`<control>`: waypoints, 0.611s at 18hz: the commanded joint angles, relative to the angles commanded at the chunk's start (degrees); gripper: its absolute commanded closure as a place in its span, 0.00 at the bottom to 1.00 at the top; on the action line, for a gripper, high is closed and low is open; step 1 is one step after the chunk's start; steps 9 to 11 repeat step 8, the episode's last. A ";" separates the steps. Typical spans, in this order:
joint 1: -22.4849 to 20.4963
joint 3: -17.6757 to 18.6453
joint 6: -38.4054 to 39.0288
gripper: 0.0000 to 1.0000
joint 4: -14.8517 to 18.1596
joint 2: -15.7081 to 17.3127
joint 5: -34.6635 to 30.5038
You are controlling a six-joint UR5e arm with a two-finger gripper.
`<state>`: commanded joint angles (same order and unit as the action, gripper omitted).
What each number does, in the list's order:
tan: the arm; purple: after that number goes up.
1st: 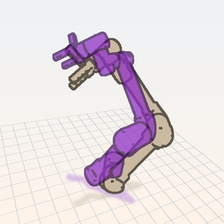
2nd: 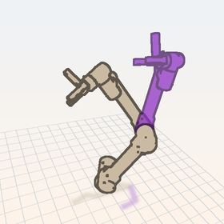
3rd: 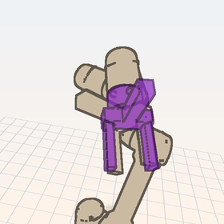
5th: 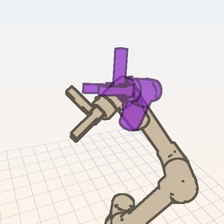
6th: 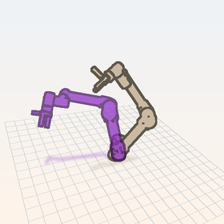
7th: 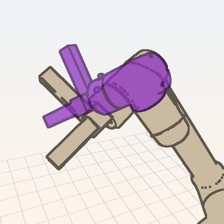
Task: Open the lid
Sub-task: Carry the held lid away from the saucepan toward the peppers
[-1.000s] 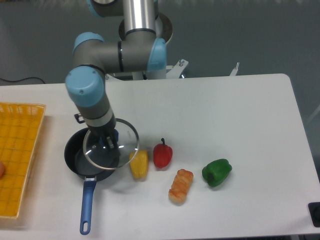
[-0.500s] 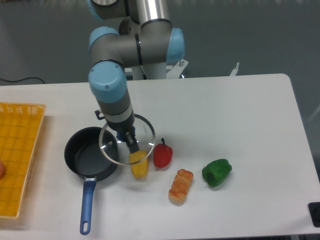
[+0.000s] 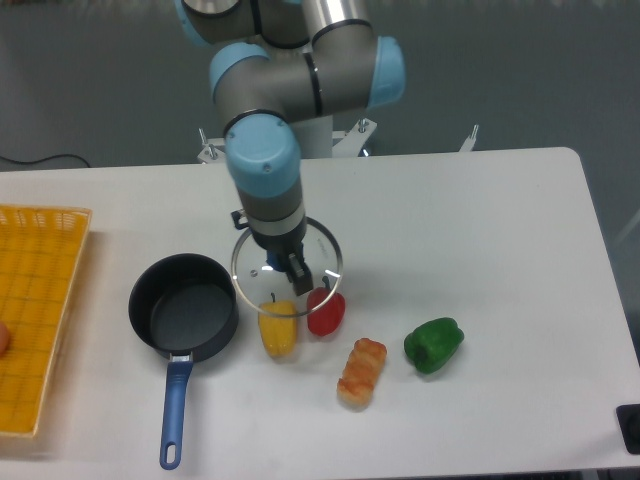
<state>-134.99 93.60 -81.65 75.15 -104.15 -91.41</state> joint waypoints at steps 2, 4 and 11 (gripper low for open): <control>-0.53 0.18 -0.18 0.47 -0.26 0.00 0.00; -1.58 0.00 -0.27 0.47 -0.61 -0.09 0.35; -2.90 -0.44 -1.23 0.47 -0.79 0.00 0.53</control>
